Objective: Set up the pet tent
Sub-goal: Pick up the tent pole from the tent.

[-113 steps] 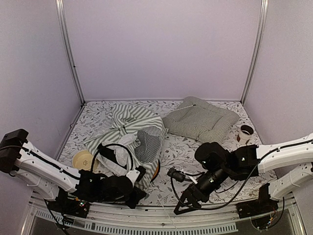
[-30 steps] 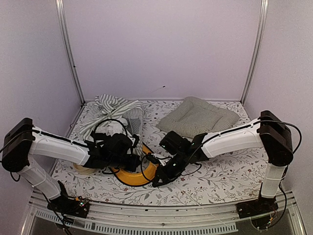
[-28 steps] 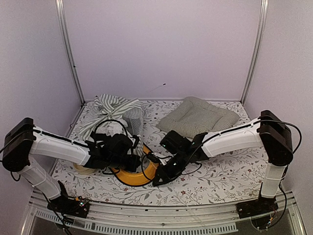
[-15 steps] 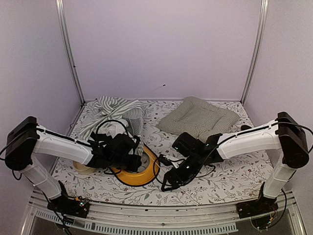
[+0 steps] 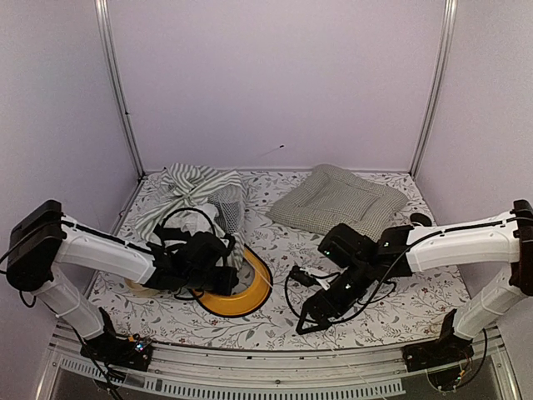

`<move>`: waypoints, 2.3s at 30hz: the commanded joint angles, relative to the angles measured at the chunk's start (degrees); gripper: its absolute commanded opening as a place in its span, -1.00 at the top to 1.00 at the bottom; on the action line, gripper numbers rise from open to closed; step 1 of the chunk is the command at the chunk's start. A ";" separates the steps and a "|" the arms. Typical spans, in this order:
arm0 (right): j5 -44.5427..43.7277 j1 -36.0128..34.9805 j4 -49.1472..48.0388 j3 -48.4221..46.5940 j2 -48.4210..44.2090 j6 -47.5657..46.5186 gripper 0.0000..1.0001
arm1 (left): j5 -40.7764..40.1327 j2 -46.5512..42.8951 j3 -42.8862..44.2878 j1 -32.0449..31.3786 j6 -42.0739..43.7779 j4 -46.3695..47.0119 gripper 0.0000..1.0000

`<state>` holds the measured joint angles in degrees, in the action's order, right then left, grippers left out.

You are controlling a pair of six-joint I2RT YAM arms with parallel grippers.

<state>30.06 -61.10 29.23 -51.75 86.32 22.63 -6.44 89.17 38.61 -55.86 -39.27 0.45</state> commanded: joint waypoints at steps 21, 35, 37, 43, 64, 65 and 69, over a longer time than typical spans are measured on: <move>12.54 -2.18 9.46 12.74 -15.50 -1.16 -0.70 | 1.24 0.25 -3.08 -0.10 -0.16 4.13 1.00; 15.20 -13.70 6.23 18.26 -17.60 6.66 -0.38 | 1.90 1.01 -2.12 0.14 0.85 4.03 1.00; 15.35 -14.03 6.50 19.01 -18.16 7.18 -0.26 | 1.90 0.93 -2.22 0.26 0.89 4.03 1.00; 16.78 -15.23 6.49 20.23 -19.43 8.54 -0.07 | 2.00 0.28 -2.44 0.40 1.23 3.88 1.00; 16.49 -15.84 4.55 21.44 -16.74 7.76 0.58 | 1.69 -2.06 -3.09 1.01 1.39 3.07 1.00; 16.44 -15.89 4.60 21.24 -16.67 7.53 0.69 | 1.62 -2.13 -3.17 1.01 1.46 3.07 1.00; 15.96 -15.83 5.00 19.34 -15.39 6.33 1.00 | 1.77 -2.68 -3.65 1.01 1.10 3.07 1.00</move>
<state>46.00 -76.58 34.39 -30.35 69.60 30.24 -5.58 88.25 35.53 -55.37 -38.59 4.43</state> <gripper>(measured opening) 0.041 0.006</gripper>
